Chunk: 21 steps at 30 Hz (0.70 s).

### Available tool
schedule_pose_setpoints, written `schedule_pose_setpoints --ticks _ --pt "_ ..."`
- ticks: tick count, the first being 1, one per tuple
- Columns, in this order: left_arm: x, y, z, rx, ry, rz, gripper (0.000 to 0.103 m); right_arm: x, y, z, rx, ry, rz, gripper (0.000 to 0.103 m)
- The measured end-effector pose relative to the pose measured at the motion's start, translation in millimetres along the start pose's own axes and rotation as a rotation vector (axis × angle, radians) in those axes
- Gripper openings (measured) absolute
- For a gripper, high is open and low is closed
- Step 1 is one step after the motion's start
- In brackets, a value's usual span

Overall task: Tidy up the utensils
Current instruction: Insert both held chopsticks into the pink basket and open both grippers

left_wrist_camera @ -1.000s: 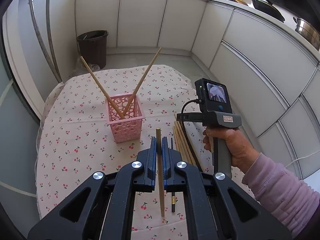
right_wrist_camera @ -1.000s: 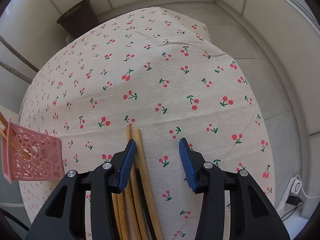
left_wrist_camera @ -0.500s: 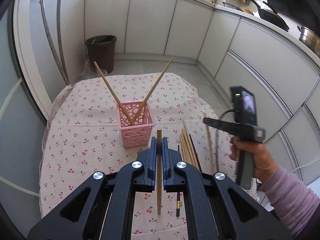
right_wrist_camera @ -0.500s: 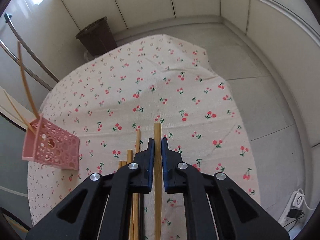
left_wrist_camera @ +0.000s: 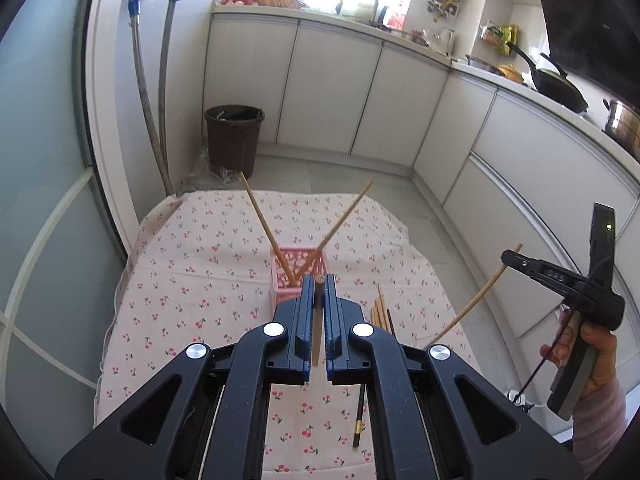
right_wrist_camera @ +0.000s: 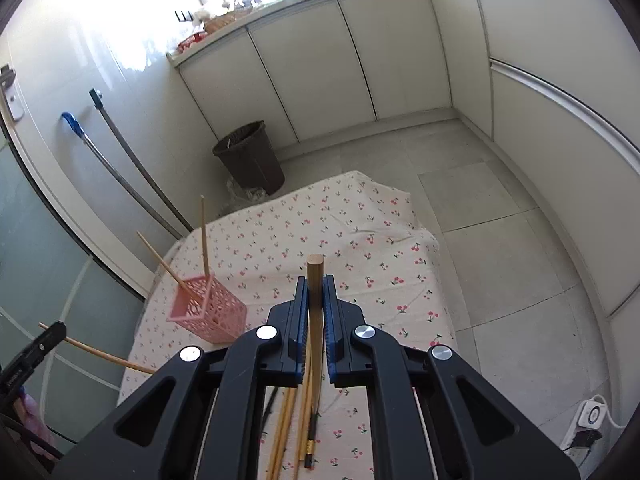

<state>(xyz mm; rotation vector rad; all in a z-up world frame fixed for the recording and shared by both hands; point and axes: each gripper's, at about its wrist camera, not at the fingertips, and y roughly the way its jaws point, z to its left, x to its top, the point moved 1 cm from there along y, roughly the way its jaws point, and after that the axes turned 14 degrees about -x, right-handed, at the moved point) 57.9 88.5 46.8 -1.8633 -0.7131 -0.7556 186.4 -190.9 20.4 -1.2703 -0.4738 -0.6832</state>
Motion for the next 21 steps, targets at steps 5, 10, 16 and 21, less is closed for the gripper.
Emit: schedule_pose_setpoints --ticks 5,10,16,21 --pt "32.9 -15.9 -0.8 -0.006 -0.028 -0.081 0.004 31.6 -22.3 6.9 0.065 0.071 -0.065 0.007" --pt "72.4 -32.5 -2.8 -0.027 -0.060 -0.193 0.004 58.4 -39.2 18.1 0.136 0.116 -0.122 0.007" --pt "102.5 -26.0 3.0 -0.010 -0.074 -0.297 0.004 72.2 -39.2 36.5 0.180 0.130 -0.154 0.007" --pt "99.7 10.3 20.0 0.042 -0.094 -0.296 0.004 75.8 -27.8 56.9 0.175 0.102 -0.160 0.007"
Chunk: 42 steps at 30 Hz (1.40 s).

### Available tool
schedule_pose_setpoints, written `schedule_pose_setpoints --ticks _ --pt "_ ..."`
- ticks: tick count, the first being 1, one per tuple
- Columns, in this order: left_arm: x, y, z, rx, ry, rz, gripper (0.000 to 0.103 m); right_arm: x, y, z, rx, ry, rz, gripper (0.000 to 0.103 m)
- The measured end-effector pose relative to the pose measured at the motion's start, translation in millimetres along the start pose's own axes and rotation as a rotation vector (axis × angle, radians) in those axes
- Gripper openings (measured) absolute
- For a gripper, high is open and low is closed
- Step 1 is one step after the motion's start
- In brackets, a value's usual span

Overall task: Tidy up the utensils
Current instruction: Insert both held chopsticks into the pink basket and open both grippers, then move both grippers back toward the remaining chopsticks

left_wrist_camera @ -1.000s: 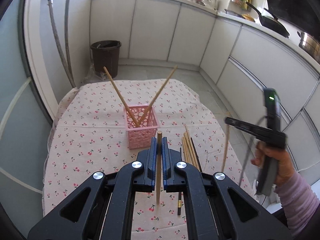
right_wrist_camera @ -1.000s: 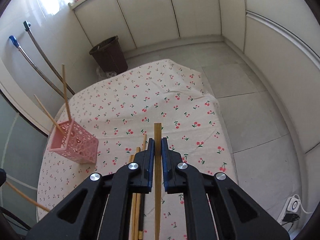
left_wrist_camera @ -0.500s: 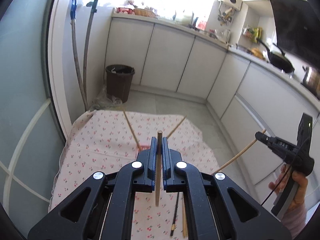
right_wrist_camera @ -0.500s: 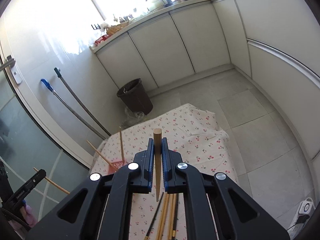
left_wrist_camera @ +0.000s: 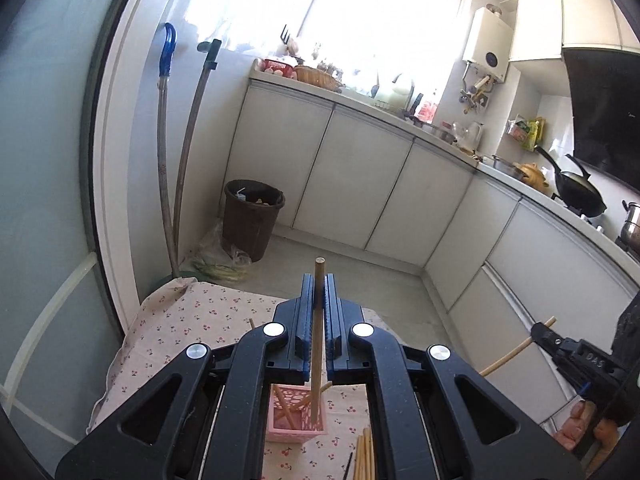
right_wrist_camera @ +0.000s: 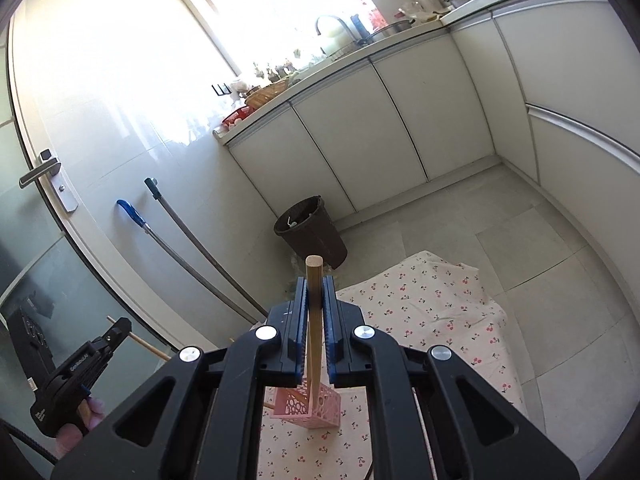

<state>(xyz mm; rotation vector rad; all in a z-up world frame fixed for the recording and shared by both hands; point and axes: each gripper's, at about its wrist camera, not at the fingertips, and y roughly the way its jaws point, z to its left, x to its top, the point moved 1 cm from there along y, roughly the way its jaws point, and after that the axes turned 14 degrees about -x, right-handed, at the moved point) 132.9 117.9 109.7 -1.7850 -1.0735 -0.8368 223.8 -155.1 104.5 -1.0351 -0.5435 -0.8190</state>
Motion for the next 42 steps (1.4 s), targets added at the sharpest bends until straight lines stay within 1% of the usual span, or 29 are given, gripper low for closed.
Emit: schedule_pose_setpoints --ticks 1,2,4,5,6,7,10,13,15,19,23,24,26,27,28,29,31,35,39,42 --pt "-5.0 7.7 7.0 -0.003 -0.014 -0.001 0.005 -0.6 2.8 2.5 0.007 0.001 0.006 0.007" --pt "-13.2 20.2 13.8 -0.002 -0.024 0.030 0.005 -1.2 6.2 5.8 0.010 0.000 0.011 0.007" --pt "-27.3 33.4 29.5 0.054 -0.059 0.084 0.007 -3.0 9.7 12.2 0.010 -0.004 0.013 0.007" --pt "-31.1 33.3 37.7 0.065 -0.089 0.093 0.008 -3.6 10.5 15.3 0.013 -0.002 0.014 0.008" --pt "-33.2 29.0 46.3 0.079 -0.124 0.090 0.011 -3.9 11.1 18.3 0.019 -0.002 0.014 0.008" --pt "-33.3 22.1 53.1 0.094 -0.152 0.077 0.017 -4.2 11.1 21.3 0.020 -0.003 0.011 0.007" --pt "-24.9 -8.6 67.7 0.146 -0.220 0.025 0.024 -6.8 9.6 29.7 0.004 -0.014 -0.012 0.008" --pt "-17.9 -35.8 71.5 0.138 -0.261 -0.016 0.031 -10.0 10.3 37.3 -0.009 -0.017 -0.026 0.008" --pt "-13.3 -45.7 69.3 0.127 -0.266 -0.035 0.033 -13.6 13.8 42.9 -0.021 -0.019 -0.036 0.008" --pt "-10.1 -50.1 62.8 0.122 -0.235 -0.038 0.034 -24.2 30.2 50.9 -0.041 -0.020 -0.019 0.008" --pt "-13.9 -39.4 60.3 0.114 -0.227 -0.003 0.034 -36.6 50.3 54.5 -0.048 -0.002 0.001 0.008" --pt "-15.4 -36.1 60.4 0.113 -0.226 0.006 0.034 -41.0 57.8 54.5 -0.038 0.005 0.012 0.009" --pt "-19.5 -30.9 60.3 0.114 -0.217 0.025 0.034 -52.6 78.7 54.4 -0.019 0.011 0.060 0.014" --pt "-22.1 -27.1 58.5 0.117 -0.205 0.038 0.034 -59.4 88.7 54.3 -0.019 0.002 0.090 0.029" --pt "-24.5 -24.7 57.0 0.117 -0.196 0.049 0.034 -65.8 95.7 53.9 -0.031 -0.011 0.107 0.035" --pt "-26.6 -22.2 55.0 0.117 -0.188 0.061 0.034 -70.3 99.0 53.6 -0.050 -0.032 0.112 0.035" --pt "-31.6 -17.5 50.1 0.109 -0.169 0.089 0.034 -73.8 96.8 55.7 -0.074 -0.070 0.105 0.035" --pt "-40.5 -9.1 36.4 0.094 -0.117 0.146 0.034 -70.5 78.3 57.5 -0.101 -0.118 0.071 0.035" --pt "-51.7 -3.9 17.2 0.084 -0.050 0.193 0.041 -71.9 61.2 52.4 -0.135 -0.158 0.053 0.035" --pt "-62.2 -0.6 3.9 0.092 0.002 0.222 0.046 -78.9 51.9 45.4 -0.166 -0.196 0.050 0.036"
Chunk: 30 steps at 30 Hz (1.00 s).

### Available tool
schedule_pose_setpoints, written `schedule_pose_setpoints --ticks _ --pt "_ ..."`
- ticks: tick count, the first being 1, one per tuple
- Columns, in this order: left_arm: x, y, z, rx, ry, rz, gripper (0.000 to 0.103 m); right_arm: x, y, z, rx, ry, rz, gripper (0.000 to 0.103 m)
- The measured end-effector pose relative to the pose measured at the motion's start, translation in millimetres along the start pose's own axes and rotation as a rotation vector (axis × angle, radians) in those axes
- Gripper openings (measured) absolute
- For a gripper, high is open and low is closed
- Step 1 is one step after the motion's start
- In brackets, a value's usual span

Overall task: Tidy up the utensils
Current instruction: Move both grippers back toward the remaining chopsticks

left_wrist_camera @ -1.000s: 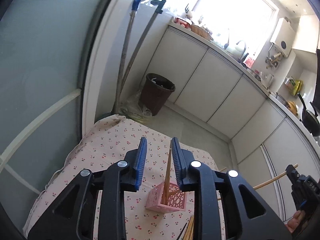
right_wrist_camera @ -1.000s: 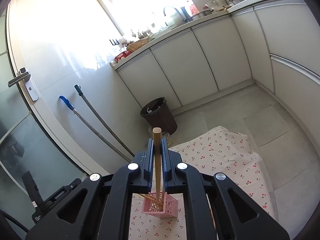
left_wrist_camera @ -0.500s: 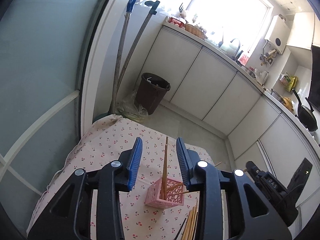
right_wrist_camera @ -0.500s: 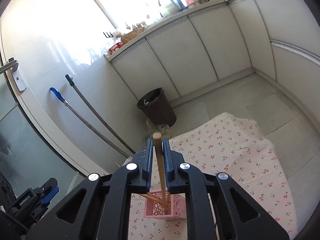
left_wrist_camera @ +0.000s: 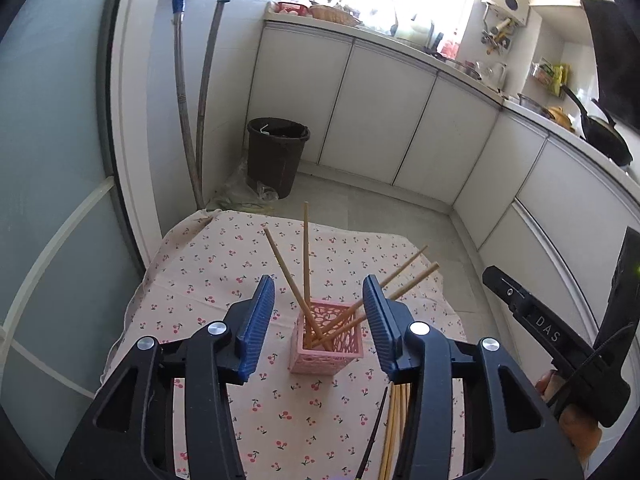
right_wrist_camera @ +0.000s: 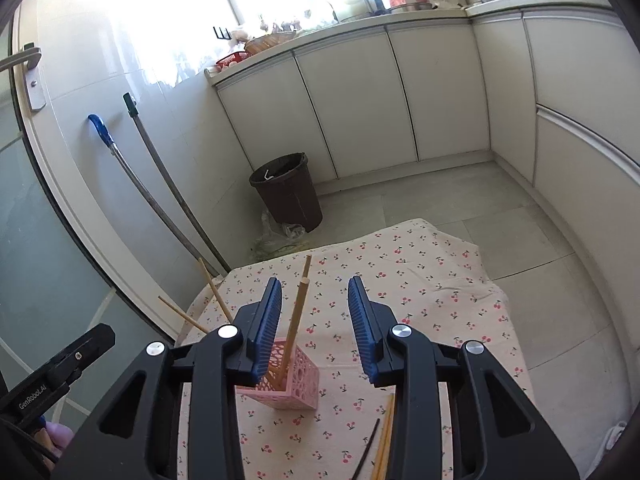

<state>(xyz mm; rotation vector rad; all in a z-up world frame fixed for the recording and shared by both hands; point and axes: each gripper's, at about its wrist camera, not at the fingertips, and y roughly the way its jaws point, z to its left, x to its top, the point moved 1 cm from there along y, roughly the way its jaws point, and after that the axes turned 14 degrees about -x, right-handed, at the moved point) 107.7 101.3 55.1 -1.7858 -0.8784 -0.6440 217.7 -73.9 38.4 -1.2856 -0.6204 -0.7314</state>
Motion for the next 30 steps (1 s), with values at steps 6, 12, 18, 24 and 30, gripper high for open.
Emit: schedule_pose_setpoints --ticks 6,12,18,24,30 --pt "-24.4 12.8 -10.2 0.001 0.034 0.073 0.055 -23.8 -9.4 -21.1 -0.080 -0.069 0.014 0.050" --pt "-55.4 42.5 -13.3 -0.003 0.016 0.214 0.077 -49.6 -18.9 -51.1 -0.196 -0.123 0.046 0.088" --pt "-90.9 91.2 -13.2 0.027 0.031 0.435 0.085 -77.0 -17.2 -84.7 -0.338 -0.237 0.137 0.095" --pt "-114.0 124.9 -19.6 0.037 0.032 0.564 0.089 -86.2 -17.4 -101.6 -0.360 -0.282 0.216 0.095" --pt "-137.0 159.2 -28.2 0.035 0.025 0.672 0.087 -79.3 -19.2 -110.0 -0.316 -0.227 0.230 0.095"
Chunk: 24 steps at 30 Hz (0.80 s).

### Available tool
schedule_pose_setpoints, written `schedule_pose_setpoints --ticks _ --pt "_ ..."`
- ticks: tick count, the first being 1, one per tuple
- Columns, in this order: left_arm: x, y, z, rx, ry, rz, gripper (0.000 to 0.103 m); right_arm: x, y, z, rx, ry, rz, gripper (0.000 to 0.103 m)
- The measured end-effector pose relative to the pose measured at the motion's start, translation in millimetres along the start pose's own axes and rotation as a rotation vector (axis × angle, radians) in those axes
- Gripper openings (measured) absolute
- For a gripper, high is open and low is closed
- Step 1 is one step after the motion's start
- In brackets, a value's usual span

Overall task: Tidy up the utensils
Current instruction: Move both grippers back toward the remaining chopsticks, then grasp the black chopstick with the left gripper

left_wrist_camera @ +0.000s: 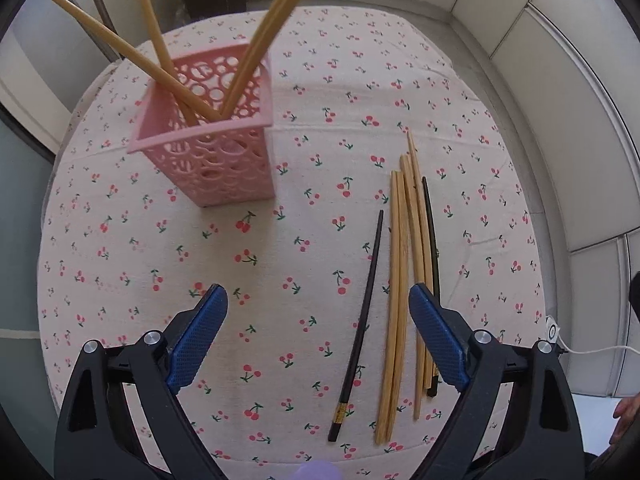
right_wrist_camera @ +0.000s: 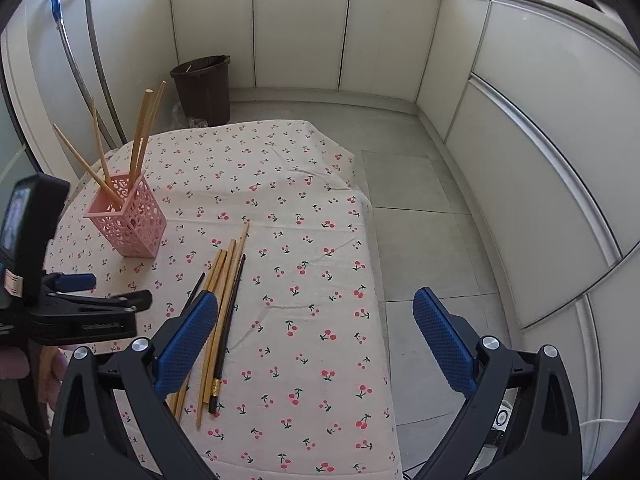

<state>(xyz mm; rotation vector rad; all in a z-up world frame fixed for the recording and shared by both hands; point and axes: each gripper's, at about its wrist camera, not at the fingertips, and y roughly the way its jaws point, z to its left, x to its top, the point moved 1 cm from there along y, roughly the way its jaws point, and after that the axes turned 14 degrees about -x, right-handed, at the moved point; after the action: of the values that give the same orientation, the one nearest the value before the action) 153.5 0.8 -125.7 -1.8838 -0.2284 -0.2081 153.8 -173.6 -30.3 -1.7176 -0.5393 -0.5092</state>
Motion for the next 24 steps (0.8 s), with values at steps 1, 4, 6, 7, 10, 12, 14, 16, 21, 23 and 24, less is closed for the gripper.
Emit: schedule_pose_setpoints --ticks 1,4,6,7,10,12,14,16,21,23,24 --pt "1.5 6.8 -0.2 -0.004 -0.008 0.014 0.087 0.5 0.9 -3.1 0.008 0.012 0.007 0.095" --pt "6.8 23.9 -2.0 0.005 -0.020 0.037 0.084 2.5 5.1 -10.8 0.021 0.047 0.028 0.095" --pt "9.9 33.1 -3.2 0.022 -0.023 0.050 0.082 2.6 7.7 -17.2 0.025 0.070 0.041 0.095" --pt "11.6 37.9 -3.3 0.029 -0.024 0.056 0.080 2.7 9.1 -20.3 0.028 0.081 0.048 0.095" --pt "14.7 51.6 -2.1 0.050 -0.036 0.064 0.070 3.1 14.0 -28.0 0.043 0.111 0.071 0.095" --pt "16.3 57.7 -1.3 0.060 -0.040 0.064 0.067 2.9 16.0 -31.3 0.053 0.128 0.084 0.095" --pt "17.7 63.0 -1.2 0.062 -0.042 0.067 0.065 2.6 17.4 -32.8 0.061 0.135 0.088 0.095" --pt "20.6 67.7 -1.5 0.066 -0.038 0.065 0.065 2.8 18.2 -33.5 0.059 0.137 0.090 0.095" --pt "24.8 71.5 -6.9 0.057 -0.027 0.059 0.060 2.4 19.8 -34.0 0.058 0.145 0.099 0.095" --pt "30.6 75.0 -14.5 0.055 -0.009 0.063 0.052 2.2 22.5 -35.0 0.058 0.148 0.108 0.095" --pt "31.8 76.1 -18.7 0.046 0.000 0.065 0.044 1.9 24.2 -34.9 0.059 0.150 0.114 0.095"
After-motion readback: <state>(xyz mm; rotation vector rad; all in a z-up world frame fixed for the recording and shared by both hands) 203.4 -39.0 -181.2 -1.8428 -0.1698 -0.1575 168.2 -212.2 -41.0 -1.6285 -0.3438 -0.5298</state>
